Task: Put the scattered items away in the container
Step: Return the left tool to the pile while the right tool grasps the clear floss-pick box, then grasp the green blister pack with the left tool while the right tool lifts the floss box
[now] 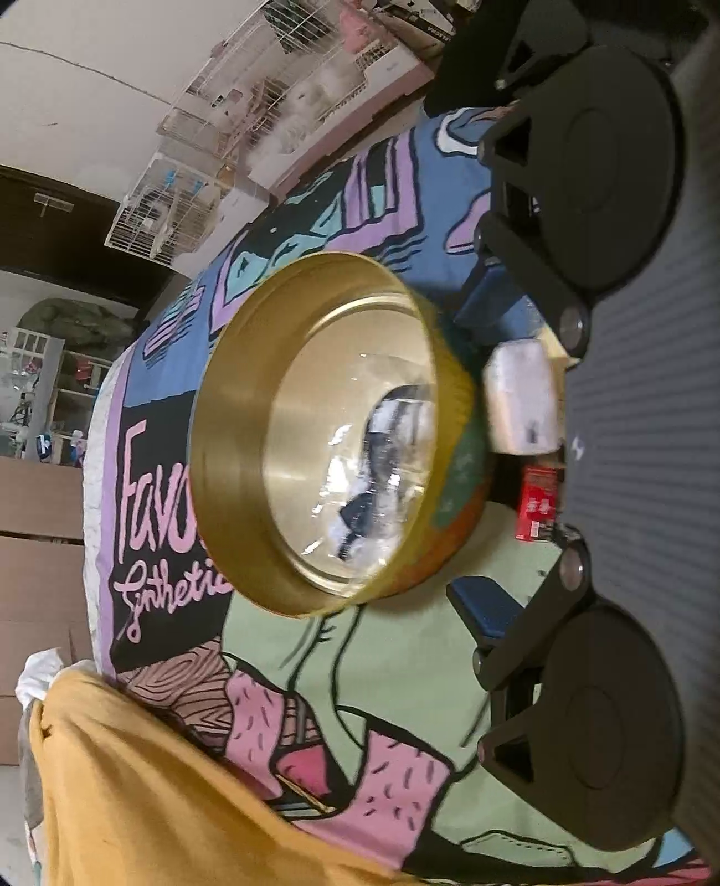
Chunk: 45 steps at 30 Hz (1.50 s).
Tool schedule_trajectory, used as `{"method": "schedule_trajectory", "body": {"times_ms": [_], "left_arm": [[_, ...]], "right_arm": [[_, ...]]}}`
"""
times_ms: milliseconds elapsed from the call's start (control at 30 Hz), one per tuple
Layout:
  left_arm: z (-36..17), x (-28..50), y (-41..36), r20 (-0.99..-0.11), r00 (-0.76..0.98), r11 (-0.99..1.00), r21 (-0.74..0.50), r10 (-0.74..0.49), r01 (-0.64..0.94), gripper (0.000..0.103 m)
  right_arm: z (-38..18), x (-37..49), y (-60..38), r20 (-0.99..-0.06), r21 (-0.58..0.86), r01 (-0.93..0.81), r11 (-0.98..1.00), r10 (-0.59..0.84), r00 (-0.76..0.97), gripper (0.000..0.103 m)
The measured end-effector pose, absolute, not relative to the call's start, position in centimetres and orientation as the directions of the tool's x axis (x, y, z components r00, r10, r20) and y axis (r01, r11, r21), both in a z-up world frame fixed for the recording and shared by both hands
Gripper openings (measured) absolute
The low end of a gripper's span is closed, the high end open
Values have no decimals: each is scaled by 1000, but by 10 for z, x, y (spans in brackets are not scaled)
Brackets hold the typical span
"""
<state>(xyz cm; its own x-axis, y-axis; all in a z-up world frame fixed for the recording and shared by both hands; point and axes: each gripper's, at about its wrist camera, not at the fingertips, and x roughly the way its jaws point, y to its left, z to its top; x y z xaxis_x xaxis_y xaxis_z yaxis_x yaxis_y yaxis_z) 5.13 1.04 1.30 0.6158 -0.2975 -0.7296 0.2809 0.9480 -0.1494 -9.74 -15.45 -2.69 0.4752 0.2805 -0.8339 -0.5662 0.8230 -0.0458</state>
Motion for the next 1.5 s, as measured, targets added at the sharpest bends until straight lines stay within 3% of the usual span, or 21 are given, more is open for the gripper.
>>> {"method": "schedule_trajectory", "body": {"times_ms": [133, 400, 733, 967, 1300, 1500], "left_arm": [[4, 33, 22, -730, 612, 949, -183, -306, 256, 101], [-17, 5, 41, -737, 616, 961, -197, -276, 195, 102], [-29, -16, 41, -755, 583, 953, -213, -299, 213, 102], [-44, -35, 27, -787, 532, 949, -224, -311, 223, 102], [-67, -44, -2, -845, 471, 951, -127, -253, 282, 102], [-78, -43, -7, -862, 454, 957, -108, -226, 271, 102]], "right_arm": [[-34, -94, -154, -841, -34, -561, 827, 280, 463, 102], [-37, -86, -159, -846, 11, -532, 847, 292, 446, 90], [-36, -84, -165, -836, 50, -507, 860, 314, 449, 89], [-27, -79, -185, -803, 160, -438, 885, 374, 464, 89], [-6, -79, -223, -734, 263, -324, 909, 406, 545, 89], [9, -81, -237, -707, 252, -296, 921, 385, 593, 89]]}}
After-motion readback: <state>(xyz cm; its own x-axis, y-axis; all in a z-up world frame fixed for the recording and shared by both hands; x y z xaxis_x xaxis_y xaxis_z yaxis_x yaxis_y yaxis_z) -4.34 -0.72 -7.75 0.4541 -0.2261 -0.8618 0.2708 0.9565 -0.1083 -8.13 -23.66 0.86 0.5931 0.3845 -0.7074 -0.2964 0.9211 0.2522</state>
